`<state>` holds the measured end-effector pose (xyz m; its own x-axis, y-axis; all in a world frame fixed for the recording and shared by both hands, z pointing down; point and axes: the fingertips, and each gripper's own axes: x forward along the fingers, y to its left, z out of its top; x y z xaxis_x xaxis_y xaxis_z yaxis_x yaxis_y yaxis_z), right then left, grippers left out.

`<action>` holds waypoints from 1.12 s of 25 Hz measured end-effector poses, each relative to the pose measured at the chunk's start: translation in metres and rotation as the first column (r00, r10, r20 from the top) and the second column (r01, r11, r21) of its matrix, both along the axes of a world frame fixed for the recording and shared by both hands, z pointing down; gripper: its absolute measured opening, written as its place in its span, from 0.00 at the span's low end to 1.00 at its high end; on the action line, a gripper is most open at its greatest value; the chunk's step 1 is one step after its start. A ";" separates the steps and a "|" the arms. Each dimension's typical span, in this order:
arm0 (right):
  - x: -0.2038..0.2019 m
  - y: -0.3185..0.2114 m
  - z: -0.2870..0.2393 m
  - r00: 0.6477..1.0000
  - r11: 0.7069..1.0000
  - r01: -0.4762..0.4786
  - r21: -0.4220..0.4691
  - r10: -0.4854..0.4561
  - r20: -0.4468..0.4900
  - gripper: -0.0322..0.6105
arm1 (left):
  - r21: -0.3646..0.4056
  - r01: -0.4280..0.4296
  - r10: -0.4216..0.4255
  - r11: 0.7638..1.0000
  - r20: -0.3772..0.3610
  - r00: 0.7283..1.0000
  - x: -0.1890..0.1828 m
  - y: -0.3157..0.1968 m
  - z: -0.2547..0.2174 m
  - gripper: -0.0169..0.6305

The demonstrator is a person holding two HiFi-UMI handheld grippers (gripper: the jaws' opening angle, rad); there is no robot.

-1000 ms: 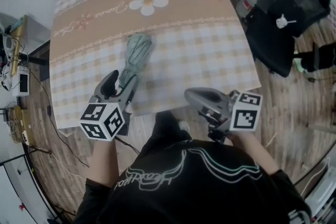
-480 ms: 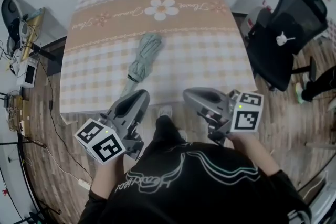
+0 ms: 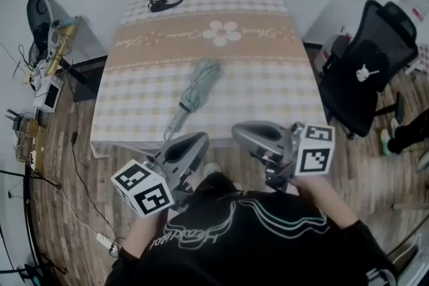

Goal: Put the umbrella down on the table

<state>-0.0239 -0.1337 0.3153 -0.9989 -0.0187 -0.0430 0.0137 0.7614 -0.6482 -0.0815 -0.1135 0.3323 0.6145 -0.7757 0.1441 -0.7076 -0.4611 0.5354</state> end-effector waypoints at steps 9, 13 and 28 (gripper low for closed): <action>-0.003 0.015 -0.008 1.000 0.998 0.001 0.057 -0.002 0.003 0.07 | 0.033 -0.015 0.014 0.999 0.026 1.000 0.001 0.003 -0.009 0.02; -0.005 0.018 -0.015 1.000 0.998 -0.019 0.061 0.019 0.003 0.07 | 0.057 -0.023 0.021 0.998 0.036 0.999 -0.002 0.004 -0.020 0.02; -0.021 0.052 -0.030 0.997 0.995 -0.081 0.060 0.081 0.007 0.07 | 0.060 -0.065 0.059 0.996 0.096 0.994 -0.016 0.034 -0.036 0.02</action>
<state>-0.0447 -0.0816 0.2854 -0.9940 -0.0971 -0.0510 -0.0471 0.7980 -0.6008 -0.0972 -0.0799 0.2965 0.6476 -0.7460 0.1554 -0.7225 -0.5362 0.4365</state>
